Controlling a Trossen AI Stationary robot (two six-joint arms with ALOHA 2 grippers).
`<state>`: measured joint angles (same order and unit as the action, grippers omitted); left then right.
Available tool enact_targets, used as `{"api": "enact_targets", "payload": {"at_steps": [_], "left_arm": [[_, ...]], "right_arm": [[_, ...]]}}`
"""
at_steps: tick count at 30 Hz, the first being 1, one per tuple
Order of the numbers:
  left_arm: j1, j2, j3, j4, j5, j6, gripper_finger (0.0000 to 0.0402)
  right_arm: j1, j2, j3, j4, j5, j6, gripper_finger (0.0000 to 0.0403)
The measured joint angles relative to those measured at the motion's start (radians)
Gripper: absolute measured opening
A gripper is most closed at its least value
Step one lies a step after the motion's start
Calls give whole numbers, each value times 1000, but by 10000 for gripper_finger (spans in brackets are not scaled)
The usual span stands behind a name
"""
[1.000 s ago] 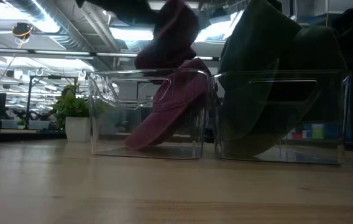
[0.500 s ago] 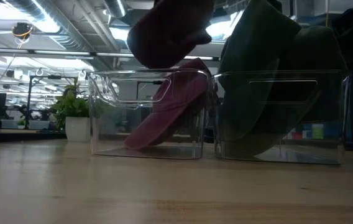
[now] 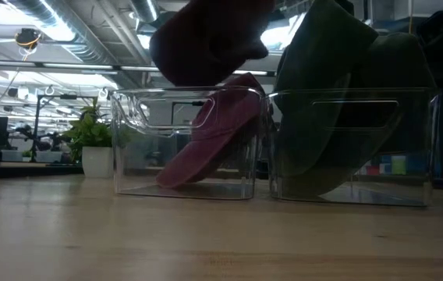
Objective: Pick & Place hat
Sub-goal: Put the red cap into the left transparent bin
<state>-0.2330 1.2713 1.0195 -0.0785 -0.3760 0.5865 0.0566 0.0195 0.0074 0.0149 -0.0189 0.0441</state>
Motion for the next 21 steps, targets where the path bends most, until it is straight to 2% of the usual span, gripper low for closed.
{"api": "enact_targets", "payload": {"at_steps": [14,21], "left_arm": [[56,140,0,30,38,-2,3],[84,201,0,57,84,-56,3]], "right_arm": [[0,0,0,0,0,0,131],[0,0,0,0,0,0,131]]}}
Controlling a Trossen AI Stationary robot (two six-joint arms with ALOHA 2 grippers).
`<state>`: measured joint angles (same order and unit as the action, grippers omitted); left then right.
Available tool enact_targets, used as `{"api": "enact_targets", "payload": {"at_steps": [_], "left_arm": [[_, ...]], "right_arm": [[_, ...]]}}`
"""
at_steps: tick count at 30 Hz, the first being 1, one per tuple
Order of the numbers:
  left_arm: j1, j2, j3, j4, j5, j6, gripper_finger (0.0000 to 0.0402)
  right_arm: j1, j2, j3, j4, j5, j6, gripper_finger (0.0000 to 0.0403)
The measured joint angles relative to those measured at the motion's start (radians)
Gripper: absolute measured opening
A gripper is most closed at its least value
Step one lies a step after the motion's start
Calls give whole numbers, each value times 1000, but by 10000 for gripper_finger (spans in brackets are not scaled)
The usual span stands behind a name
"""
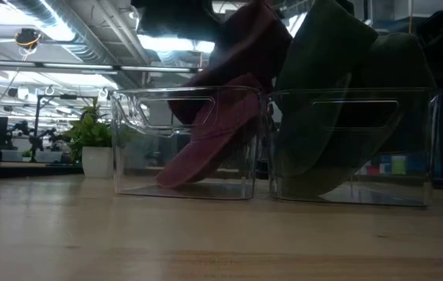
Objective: Pick & Place hat
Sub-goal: Put the red cap into the left transparent bin
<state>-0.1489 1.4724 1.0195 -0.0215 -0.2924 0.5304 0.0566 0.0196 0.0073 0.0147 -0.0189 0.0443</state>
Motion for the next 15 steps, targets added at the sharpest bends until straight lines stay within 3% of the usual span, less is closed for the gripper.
{"api": "enact_targets", "payload": {"at_steps": [5,15], "left_arm": [[4,19,-7,16,-1,-43,3],[-28,-15,-211,218,-58,-74,4]], "right_arm": [[0,0,0,0,0,0,131],[0,0,0,0,0,0,131]]}}
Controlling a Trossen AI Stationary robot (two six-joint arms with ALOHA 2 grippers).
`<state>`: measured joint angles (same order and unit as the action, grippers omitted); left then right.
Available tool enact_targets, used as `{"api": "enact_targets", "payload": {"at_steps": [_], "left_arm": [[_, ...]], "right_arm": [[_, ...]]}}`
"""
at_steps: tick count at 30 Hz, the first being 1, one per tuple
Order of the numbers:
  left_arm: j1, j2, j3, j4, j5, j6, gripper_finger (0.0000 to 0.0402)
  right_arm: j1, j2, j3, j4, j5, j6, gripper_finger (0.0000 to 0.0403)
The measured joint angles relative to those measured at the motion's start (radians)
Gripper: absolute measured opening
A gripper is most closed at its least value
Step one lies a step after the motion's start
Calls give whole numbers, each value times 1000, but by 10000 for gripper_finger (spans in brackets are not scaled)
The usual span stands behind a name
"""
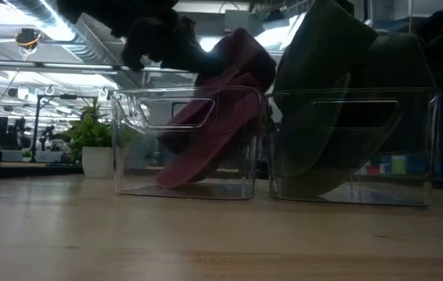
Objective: Pick & Place hat
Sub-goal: Put the red cap into the left transparent bin
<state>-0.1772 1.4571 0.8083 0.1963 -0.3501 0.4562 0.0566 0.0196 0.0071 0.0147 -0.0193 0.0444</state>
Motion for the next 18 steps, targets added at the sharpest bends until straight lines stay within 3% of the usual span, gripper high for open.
{"api": "enact_targets", "payload": {"at_steps": [18], "left_arm": [[-15,-12,-165,126,12,-181,4]], "right_arm": [[0,0,0,0,0,0,131]]}}
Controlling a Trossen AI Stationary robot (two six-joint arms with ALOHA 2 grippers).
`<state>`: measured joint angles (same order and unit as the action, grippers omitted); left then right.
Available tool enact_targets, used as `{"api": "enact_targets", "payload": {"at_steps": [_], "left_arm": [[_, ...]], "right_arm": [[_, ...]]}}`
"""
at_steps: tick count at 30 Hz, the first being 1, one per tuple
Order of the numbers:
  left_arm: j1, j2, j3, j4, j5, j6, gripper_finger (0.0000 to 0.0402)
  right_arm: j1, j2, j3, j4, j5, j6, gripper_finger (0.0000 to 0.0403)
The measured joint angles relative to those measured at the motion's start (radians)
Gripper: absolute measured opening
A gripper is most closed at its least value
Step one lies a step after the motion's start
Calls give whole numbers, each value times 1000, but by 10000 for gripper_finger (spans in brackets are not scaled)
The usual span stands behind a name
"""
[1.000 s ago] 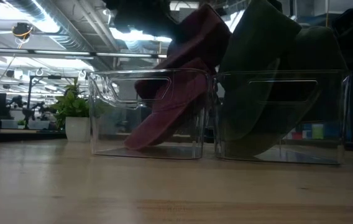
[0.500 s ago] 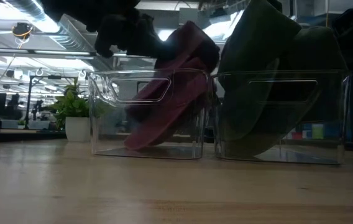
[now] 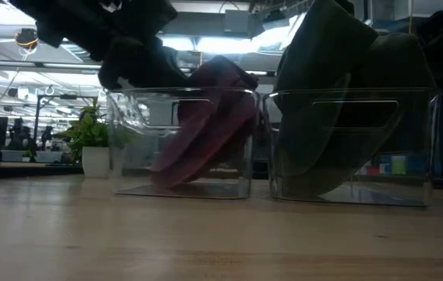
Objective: Pick & Place hat
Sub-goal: Put the red cap into the left transparent bin
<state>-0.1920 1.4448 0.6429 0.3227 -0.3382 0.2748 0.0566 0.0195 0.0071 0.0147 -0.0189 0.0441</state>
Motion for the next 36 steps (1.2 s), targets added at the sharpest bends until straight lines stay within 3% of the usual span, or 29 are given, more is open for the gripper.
{"api": "enact_targets", "payload": {"at_steps": [13,19,27,36], "left_arm": [[-14,0,-101,22,173,-78,16],[-14,-1,-108,21,182,-78,30],[-14,-10,-109,14,225,-32,91],[-15,-138,-110,-8,128,8,168]], "right_arm": [[0,0,0,0,0,0,131],[0,0,0,0,0,0,131],[0,0,0,0,0,0,131],[0,0,0,0,0,0,131]]}}
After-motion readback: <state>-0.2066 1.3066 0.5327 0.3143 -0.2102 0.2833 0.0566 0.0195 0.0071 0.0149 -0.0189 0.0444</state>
